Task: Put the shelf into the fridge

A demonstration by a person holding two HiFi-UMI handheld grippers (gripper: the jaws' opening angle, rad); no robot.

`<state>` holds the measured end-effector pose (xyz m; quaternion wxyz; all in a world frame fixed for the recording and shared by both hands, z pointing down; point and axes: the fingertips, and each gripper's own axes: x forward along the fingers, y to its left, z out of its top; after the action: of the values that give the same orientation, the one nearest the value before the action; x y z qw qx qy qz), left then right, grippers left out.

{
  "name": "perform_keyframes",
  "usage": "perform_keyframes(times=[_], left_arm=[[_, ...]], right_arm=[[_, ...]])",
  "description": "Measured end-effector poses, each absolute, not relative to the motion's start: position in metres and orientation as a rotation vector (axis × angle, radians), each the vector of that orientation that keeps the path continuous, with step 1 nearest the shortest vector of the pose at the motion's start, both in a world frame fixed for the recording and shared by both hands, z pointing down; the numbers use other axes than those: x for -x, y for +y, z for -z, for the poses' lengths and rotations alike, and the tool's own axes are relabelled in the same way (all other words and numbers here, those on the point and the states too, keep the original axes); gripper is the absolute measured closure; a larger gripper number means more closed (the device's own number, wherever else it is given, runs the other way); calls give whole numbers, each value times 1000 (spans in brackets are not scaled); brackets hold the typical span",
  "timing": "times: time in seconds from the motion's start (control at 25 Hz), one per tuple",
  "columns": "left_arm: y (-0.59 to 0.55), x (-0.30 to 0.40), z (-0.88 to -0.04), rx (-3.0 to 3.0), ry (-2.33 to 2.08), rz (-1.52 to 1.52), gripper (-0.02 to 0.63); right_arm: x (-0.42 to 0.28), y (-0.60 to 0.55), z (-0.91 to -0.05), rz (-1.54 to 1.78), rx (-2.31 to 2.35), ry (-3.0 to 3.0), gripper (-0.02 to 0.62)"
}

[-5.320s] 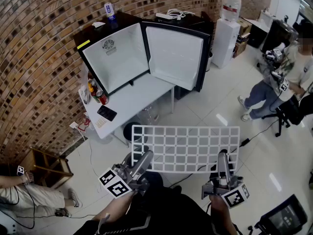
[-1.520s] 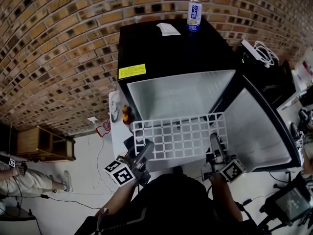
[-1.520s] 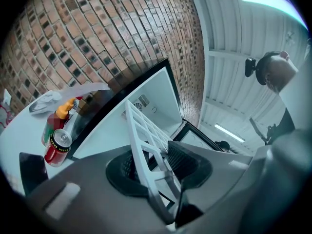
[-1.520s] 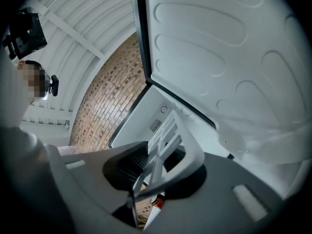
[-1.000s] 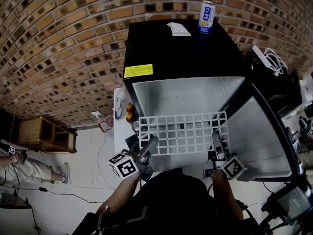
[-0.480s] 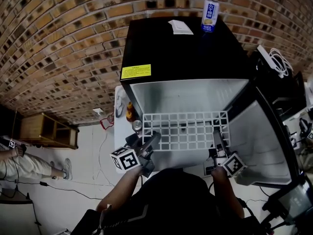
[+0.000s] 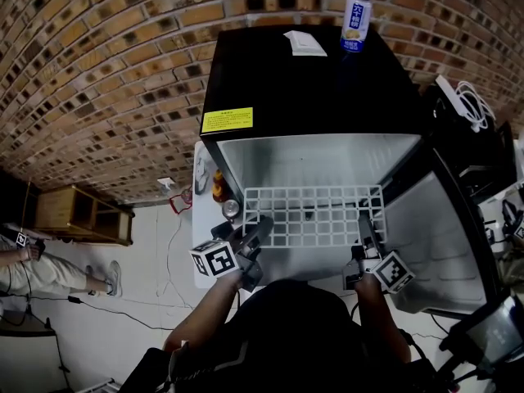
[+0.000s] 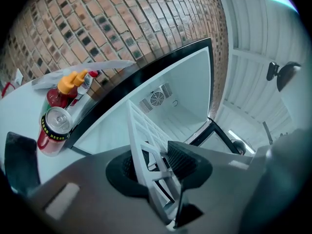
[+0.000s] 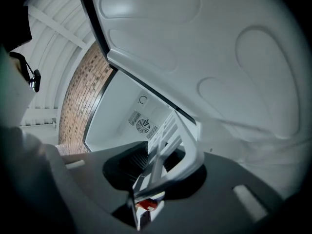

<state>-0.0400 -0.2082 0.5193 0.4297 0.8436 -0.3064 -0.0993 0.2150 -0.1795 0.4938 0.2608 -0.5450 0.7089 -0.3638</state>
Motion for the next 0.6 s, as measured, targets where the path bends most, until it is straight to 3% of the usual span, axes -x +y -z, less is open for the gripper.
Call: perform_keyframes(times=[0.6], left_arm=[[-216,36,-527,-2044,-753,275,494]], right_arm=[[-221,-194,-507,1031,1501,1880,488]])
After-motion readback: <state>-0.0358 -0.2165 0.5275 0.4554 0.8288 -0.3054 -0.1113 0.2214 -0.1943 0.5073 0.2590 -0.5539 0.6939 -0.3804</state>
